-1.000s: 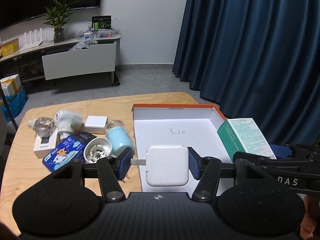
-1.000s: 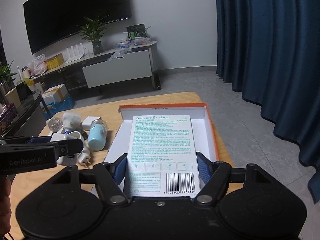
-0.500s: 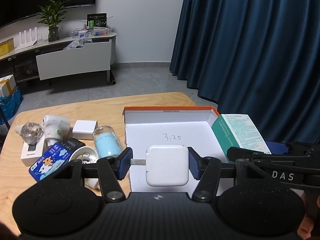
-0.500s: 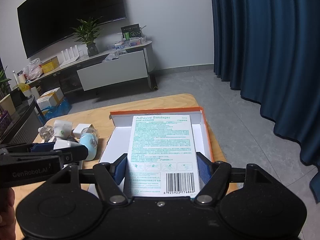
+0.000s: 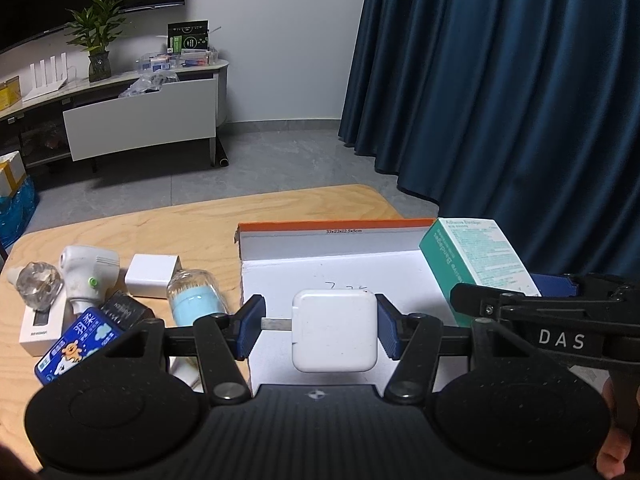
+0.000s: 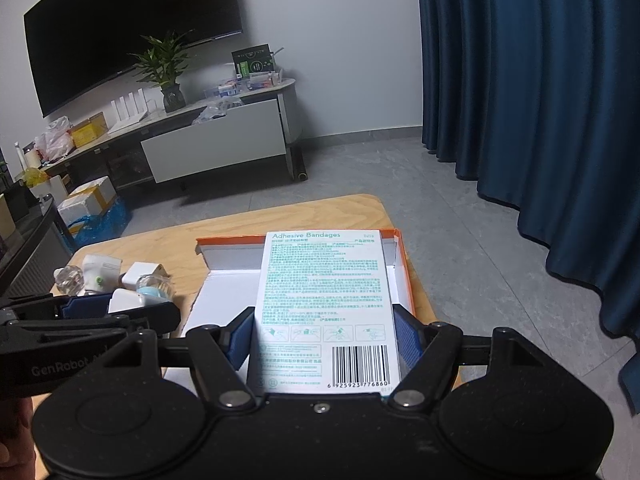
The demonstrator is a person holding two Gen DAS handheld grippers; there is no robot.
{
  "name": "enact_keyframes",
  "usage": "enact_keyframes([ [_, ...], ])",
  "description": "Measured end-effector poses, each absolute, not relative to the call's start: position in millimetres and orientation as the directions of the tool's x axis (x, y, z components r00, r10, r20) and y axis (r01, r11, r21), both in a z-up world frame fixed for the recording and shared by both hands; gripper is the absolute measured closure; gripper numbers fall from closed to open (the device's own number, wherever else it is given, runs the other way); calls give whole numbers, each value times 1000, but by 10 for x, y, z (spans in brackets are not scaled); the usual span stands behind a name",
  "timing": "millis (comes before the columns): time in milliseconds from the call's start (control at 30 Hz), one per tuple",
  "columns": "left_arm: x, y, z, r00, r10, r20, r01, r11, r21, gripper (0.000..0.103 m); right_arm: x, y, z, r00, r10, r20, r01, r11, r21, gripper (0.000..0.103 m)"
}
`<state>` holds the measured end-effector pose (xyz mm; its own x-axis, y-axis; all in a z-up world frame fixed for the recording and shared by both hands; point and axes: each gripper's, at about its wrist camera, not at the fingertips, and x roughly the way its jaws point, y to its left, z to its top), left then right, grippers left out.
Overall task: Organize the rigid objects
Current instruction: 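Carry the bandage box and charger into the open white box with both grippers, then open both grippers to release the charger and bandage box inside the box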
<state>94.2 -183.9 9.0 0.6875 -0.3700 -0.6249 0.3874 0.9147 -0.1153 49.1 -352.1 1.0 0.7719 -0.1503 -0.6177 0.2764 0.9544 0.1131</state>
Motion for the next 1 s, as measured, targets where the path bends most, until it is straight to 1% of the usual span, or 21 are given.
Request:
enact_keyframes([
  [300, 1085, -1905, 39, 678, -363, -639, 382, 917, -116, 45, 707, -3593, -81, 747, -171, -643, 301, 949, 97, 19],
  [600, 1209, -1962, 9, 673, -358, -647, 385, 917, -107, 45, 935, -3643, -133, 737, -190, -648, 311, 948, 75, 19],
  [700, 1257, -1976, -15, 670, -356, -652, 382, 918, -109, 45, 905, -3666, -119, 752, -206, -626, 317, 946, 70, 19],
  [867, 1357, -2042, -60, 660, -358, -661, 386, 916, -111, 45, 703, -3738, -24, 787, -212, -579, 330, 938, 104, 18],
  [1000, 1422, -2156, -70, 645, -391, -657, 408, 903, -137, 43, 557, -3769, 48, 806, -217, -551, 338, 933, 127, 17],
])
